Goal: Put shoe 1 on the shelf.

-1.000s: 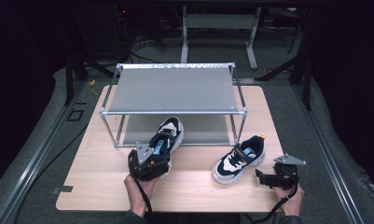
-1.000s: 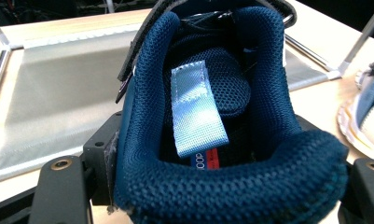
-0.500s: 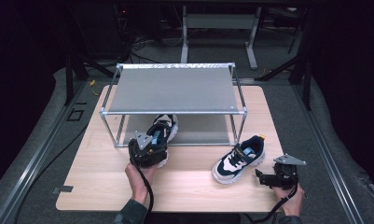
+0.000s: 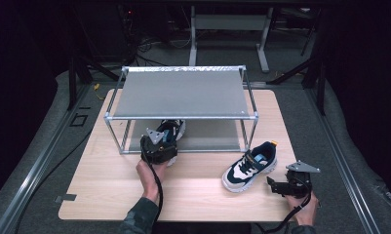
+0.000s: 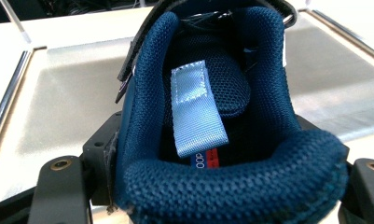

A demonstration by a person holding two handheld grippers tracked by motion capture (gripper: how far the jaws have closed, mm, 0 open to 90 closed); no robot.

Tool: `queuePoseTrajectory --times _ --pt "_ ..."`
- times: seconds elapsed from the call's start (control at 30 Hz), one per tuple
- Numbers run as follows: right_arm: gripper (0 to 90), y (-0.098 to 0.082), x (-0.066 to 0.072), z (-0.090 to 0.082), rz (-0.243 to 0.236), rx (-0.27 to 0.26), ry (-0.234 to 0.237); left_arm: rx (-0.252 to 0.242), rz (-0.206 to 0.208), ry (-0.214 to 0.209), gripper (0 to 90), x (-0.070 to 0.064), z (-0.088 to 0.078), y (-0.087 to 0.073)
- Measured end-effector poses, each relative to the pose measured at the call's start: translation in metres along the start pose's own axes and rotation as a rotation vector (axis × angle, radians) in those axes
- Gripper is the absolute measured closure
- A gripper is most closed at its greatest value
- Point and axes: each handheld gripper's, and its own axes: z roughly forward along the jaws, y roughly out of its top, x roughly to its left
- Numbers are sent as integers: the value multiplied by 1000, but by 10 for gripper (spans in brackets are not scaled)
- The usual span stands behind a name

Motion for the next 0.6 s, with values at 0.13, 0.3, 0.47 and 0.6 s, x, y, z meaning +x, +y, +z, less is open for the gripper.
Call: queuePoseTrajectory --times 0.13,0.3,0.47,0.6 --pt "43 0 0 0 0 -8 3 22 -4 7 257 -1 11 -1" --pt "44 0 0 0 -1 -8 3 47 0 24 256 -1 25 0" --pt "45 0 0 0 -3 -8 3 67 5 45 257 -1 36 4" --pt "45 0 0 0 1 -9 3 78 10 61 256 -4 44 9"
